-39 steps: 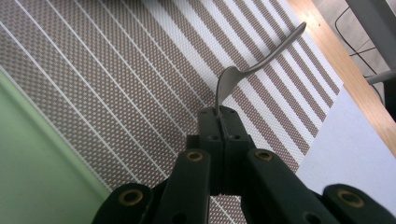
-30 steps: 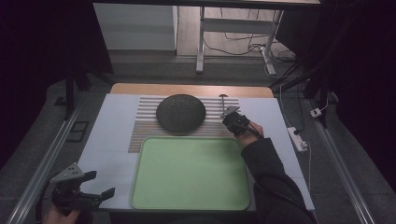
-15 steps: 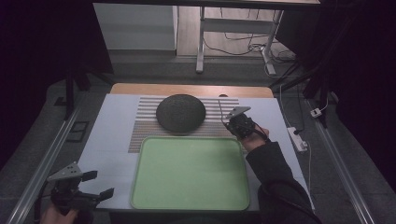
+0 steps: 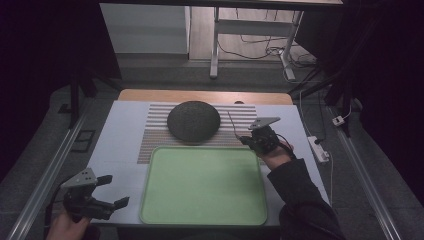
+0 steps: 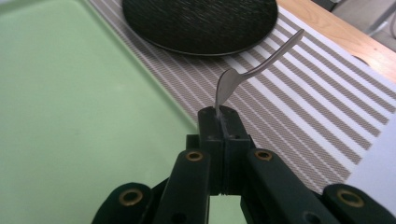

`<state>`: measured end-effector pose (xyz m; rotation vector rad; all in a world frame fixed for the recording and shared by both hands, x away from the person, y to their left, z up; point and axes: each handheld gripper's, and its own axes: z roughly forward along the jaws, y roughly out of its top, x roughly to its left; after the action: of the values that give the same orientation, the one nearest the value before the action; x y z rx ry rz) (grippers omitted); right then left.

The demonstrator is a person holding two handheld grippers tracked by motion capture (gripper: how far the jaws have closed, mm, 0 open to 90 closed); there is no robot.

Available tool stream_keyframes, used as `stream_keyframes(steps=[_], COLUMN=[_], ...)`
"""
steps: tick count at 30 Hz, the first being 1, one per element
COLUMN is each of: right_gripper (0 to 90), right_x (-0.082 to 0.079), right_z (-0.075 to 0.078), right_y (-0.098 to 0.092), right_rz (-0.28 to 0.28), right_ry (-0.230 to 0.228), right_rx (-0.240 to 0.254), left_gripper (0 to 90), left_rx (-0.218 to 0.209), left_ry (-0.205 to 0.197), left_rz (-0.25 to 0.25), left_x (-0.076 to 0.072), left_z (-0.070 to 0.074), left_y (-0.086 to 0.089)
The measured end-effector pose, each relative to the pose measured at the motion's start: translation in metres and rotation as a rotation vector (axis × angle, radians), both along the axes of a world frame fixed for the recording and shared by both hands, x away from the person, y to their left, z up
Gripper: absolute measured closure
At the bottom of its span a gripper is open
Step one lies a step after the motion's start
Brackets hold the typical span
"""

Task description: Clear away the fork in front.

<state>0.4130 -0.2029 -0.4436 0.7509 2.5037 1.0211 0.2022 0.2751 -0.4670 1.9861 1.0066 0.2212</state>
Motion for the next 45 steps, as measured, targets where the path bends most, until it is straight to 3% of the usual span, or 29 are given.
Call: stream_keyframes(steps=[4, 8, 10, 19, 22, 24, 30, 37, 45], right_gripper=[89.7, 89.7, 89.7, 89.7, 89.8, 89.7, 89.7, 89.7, 89.7], right_x=[-0.01, -0.019, -0.024, -0.046, -0.054, -0.058, -0.07, -0.08, -0.096], right_z=[0.002, 0.004, 0.005, 0.009, 0.009, 0.009, 0.008, 0.006, 0.006], right_y=[-0.003, -0.003, -0.002, 0.01, 0.014, 0.016, 0.02, 0.025, 0.032], right_rz=[0.029, 0.06, 0.076, 0.163, 0.194, 0.216, 0.273, 0.333, 0.419], right_ry=[0.018, 0.033, 0.038, 0.048, 0.057, 0.064, 0.085, 0.12, 0.151], right_rx=[0.037, 0.063, 0.07, 0.094, 0.103, 0.105, 0.119, 0.141, 0.146], left_gripper=[0.0, 0.0, 0.0, 0.0, 0.0, 0.0, 0.0, 0.0, 0.0], left_rx=[0.005, -0.007, -0.006, 0.044, 0.073, 0.121, 0.136, 0.183, 0.212], left_ry=[-0.009, 0.026, 0.023, 0.002, 0.0, 0.01, 0.0, -0.025, -0.028], left_rz=[-0.018, -0.061, -0.08, -0.174, -0.204, -0.248, -0.279, -0.27, -0.378], left_x=[0.006, 0.019, 0.022, 0.051, 0.06, 0.069, 0.08, 0.093, 0.112], left_z=[0.0, 0.0, 0.0, 0.003, 0.005, 0.008, 0.011, 0.012, 0.011], left_y=[-0.005, -0.016, -0.018, -0.048, -0.059, -0.071, -0.086, -0.101, -0.115])
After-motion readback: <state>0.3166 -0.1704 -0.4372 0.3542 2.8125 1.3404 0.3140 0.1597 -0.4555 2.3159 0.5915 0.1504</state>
